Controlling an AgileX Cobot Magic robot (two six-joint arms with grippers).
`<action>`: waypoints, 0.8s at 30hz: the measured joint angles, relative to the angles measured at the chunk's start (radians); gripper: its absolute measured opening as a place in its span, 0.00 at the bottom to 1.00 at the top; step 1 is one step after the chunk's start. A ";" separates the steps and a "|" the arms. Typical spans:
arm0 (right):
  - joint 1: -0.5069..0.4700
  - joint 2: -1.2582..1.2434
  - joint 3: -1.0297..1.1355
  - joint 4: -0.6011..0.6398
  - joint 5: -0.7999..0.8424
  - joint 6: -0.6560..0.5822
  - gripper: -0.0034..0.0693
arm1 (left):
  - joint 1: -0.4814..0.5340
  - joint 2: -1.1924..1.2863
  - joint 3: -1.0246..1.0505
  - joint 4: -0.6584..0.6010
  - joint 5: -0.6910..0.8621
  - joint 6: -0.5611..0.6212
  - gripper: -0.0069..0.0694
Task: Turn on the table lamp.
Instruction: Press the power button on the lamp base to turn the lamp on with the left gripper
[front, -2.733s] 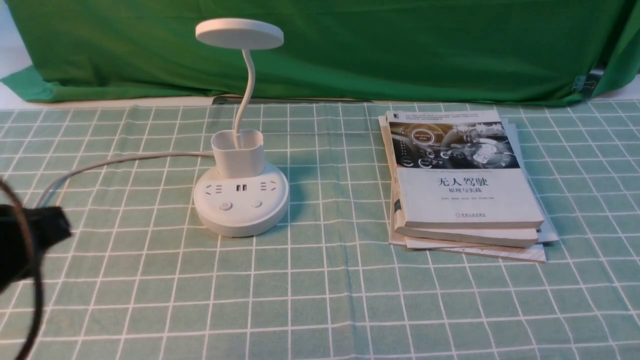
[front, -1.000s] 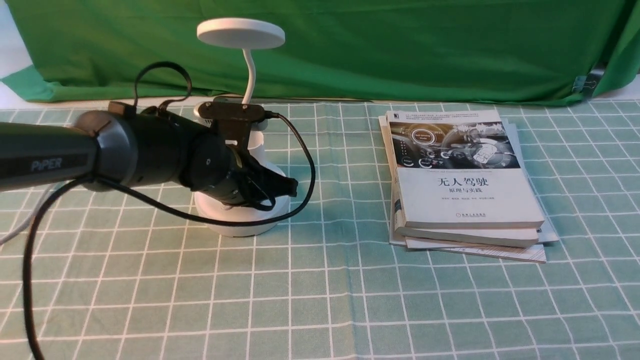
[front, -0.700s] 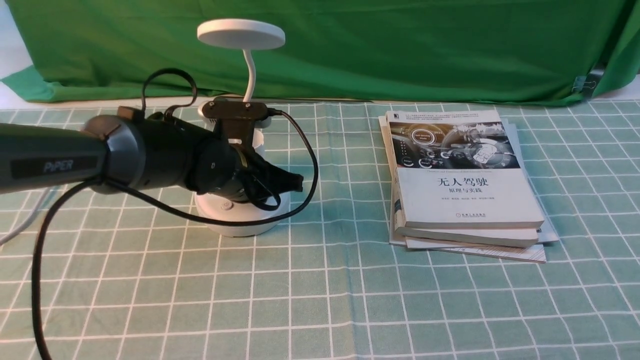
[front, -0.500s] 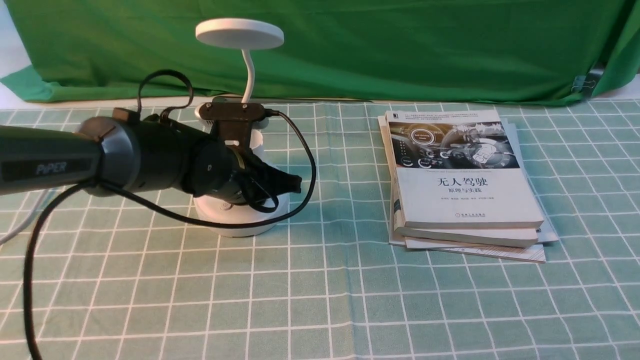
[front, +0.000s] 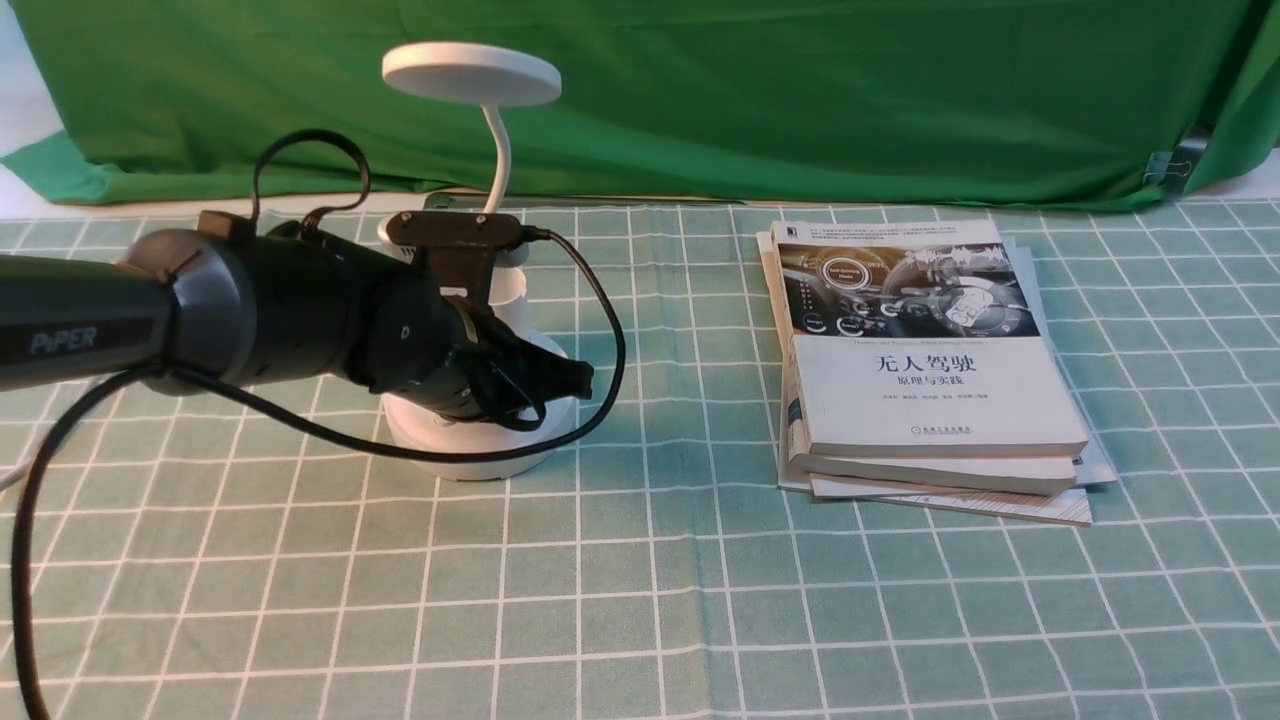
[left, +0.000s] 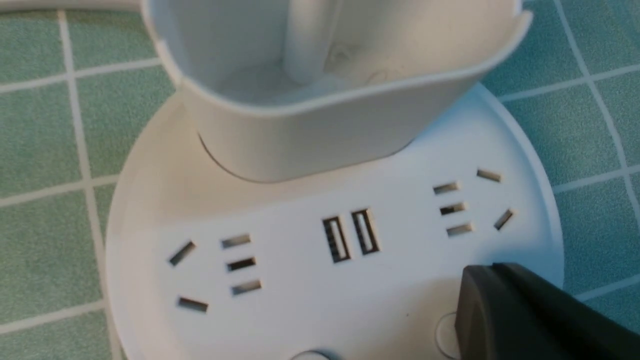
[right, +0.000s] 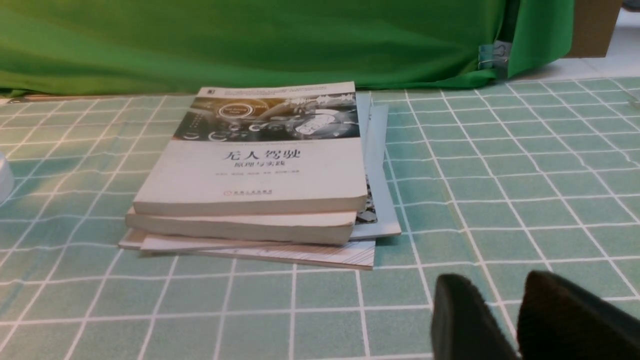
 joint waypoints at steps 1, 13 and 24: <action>0.000 0.000 0.000 0.000 0.000 0.000 0.38 | 0.000 0.000 0.000 0.003 0.000 0.000 0.09; 0.000 0.000 0.000 0.000 0.000 0.000 0.37 | 0.000 0.000 0.000 0.020 0.003 0.001 0.09; 0.000 0.000 0.000 0.000 0.000 0.000 0.37 | 0.000 -0.011 0.002 0.021 0.026 0.008 0.09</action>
